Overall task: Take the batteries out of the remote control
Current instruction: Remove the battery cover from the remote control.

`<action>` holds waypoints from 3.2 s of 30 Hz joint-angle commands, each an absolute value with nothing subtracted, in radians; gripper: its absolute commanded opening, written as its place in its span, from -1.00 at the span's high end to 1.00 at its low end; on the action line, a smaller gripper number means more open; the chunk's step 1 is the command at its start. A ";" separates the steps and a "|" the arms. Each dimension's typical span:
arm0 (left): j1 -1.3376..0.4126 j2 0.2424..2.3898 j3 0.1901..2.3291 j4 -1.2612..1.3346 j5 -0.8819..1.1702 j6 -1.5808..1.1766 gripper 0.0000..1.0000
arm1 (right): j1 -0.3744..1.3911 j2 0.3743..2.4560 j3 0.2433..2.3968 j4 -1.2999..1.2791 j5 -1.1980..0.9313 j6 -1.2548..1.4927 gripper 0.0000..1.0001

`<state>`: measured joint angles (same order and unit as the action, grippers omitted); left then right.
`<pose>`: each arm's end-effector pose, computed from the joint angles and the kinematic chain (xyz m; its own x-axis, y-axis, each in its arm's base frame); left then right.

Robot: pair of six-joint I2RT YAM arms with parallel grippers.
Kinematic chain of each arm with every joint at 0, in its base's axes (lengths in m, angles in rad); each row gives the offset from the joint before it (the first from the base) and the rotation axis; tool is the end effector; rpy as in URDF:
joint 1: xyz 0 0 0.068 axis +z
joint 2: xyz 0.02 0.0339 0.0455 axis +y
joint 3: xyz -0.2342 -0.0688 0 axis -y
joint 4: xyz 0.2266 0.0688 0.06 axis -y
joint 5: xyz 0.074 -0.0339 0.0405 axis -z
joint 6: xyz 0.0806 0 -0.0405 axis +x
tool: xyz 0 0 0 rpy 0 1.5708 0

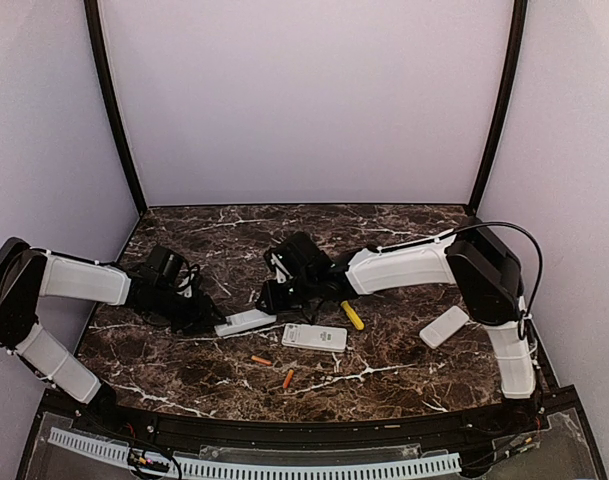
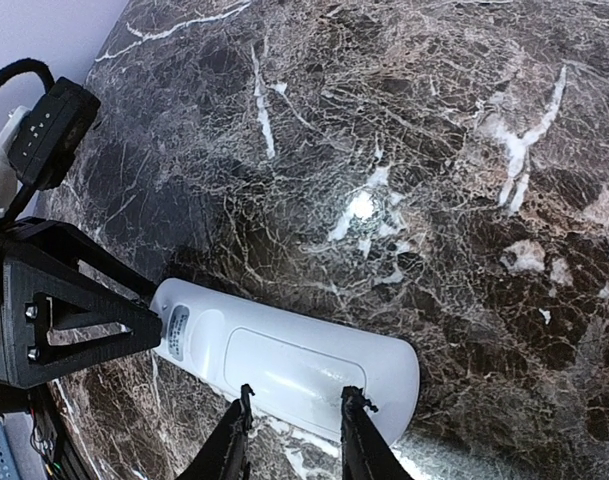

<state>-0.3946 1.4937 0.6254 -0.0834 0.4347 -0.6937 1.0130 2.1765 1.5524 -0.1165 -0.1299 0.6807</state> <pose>0.2450 -0.1388 0.0930 -0.9453 -0.2346 -0.2269 -0.0391 0.7717 -0.6347 0.2483 0.4178 0.1185 -0.8388 -0.1656 -0.5186 -0.4683 0.7051 0.5324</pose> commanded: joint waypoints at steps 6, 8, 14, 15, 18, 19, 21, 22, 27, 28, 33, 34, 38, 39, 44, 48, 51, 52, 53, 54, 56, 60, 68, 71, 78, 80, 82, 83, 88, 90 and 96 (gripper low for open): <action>-0.391 1.508 0.617 -0.129 0.430 -0.676 0.13 | 1.020 2.213 1.592 -0.150 -0.097 0.677 0.42; -0.391 1.508 0.617 -0.129 0.430 -0.676 0.14 | 1.021 2.218 1.594 -0.151 -0.097 0.678 0.42; -0.391 1.510 0.619 -0.130 0.431 -0.674 0.14 | 1.022 2.230 1.604 -0.162 -0.092 0.680 0.42; -0.391 1.511 0.619 -0.130 0.433 -0.675 0.14 | 1.021 2.232 1.605 -0.162 -0.091 0.680 0.43; -0.391 1.514 0.620 -0.131 0.433 -0.672 0.15 | 1.021 2.235 1.607 -0.163 -0.091 0.680 0.43; -0.391 1.514 0.621 -0.132 0.433 -0.673 0.15 | 1.020 2.237 1.609 -0.163 -0.090 0.678 0.43; -0.391 1.515 0.621 -0.132 0.433 -0.673 0.15 | 1.022 2.241 1.613 -0.167 -0.091 0.679 0.43; -0.391 1.515 0.624 -0.132 0.433 -0.672 0.15 | 1.021 2.241 1.615 -0.169 -0.091 0.678 0.43; -0.391 1.520 0.627 -0.135 0.434 -0.671 0.16 | 1.021 2.240 1.617 -0.175 -0.100 0.679 0.44; -0.391 1.521 0.628 -0.136 0.434 -0.669 0.16 | 1.021 2.240 1.615 -0.174 -0.102 0.678 0.44; -0.391 1.526 0.634 -0.138 0.434 -0.666 0.16 | 1.021 2.233 1.609 -0.164 -0.117 0.676 0.45; -0.391 1.526 0.635 -0.138 0.434 -0.666 0.16 | 1.021 2.231 1.608 -0.161 -0.120 0.677 0.45; -0.391 1.527 0.635 -0.138 0.436 -0.665 0.17 | 1.022 2.217 1.601 -0.145 -0.132 0.679 0.46; -0.391 1.527 0.636 -0.138 0.436 -0.665 0.17 | 1.021 2.212 1.599 -0.142 -0.135 0.680 0.46; -0.391 1.526 0.637 -0.141 0.436 -0.666 0.17 | 1.021 2.189 1.594 -0.125 -0.145 0.685 0.46; -0.391 1.528 0.638 -0.142 0.435 -0.666 0.17 | 1.021 2.178 1.594 -0.118 -0.149 0.687 0.46; -0.391 1.528 0.638 -0.142 0.435 -0.666 0.17 | 1.021 2.170 1.594 -0.114 -0.150 0.686 0.46; -0.391 1.528 0.638 -0.142 0.434 -0.666 0.17 | 1.021 2.168 1.593 -0.114 -0.151 0.687 0.46; -0.391 1.528 0.639 -0.142 0.434 -0.666 0.17 | 1.020 2.166 1.592 -0.113 -0.152 0.686 0.46; -0.391 1.528 0.638 -0.142 0.434 -0.666 0.17 | 1.021 2.164 1.591 -0.112 -0.153 0.687 0.46; -0.391 1.528 0.638 -0.142 0.434 -0.666 0.17 | 1.021 2.160 1.589 -0.108 -0.155 0.688 0.46; -0.391 1.525 0.637 -0.144 0.434 -0.666 0.18 | 1.020 2.146 1.584 -0.106 -0.151 0.688 0.46; -0.391 1.519 0.635 -0.147 0.431 -0.667 0.17 | 1.021 2.110 1.564 -0.103 -0.131 0.689 0.46; -0.391 1.517 0.634 -0.147 0.431 -0.667 0.18 | 1.021 2.087 1.545 -0.104 -0.113 0.690 0.46; -0.391 1.510 0.629 -0.146 0.427 -0.669 0.18 | 1.020 2.086 1.544 -0.155 -0.057 0.678 0.43; -0.391 1.510 0.629 -0.146 0.428 -0.669 0.18 | 1.021 2.102 1.559 -0.176 -0.052 0.677 0.39; -0.391 1.508 0.629 -0.146 0.429 -0.671 0.18 | 1.021 2.117 1.572 -0.195 -0.043 0.680 0.33; -0.391 1.506 0.628 -0.147 0.428 -0.672 0.18 | 1.020 2.123 1.577 -0.202 -0.040 0.681 0.29; -0.391 1.502 0.630 -0.152 0.425 -0.671 0.18 | 1.018 2.152 1.594 -0.212 -0.043 0.679 0.14; -0.391 1.502 0.629 -0.152 0.425 -0.670 0.18 | 1.016 2.163 1.602 -0.212 -0.055 0.675 0.13; -0.391 1.504 0.631 -0.155 0.425 -0.669 0.18 | 1.016 2.196 1.624 -0.214 -0.077 0.670 0.18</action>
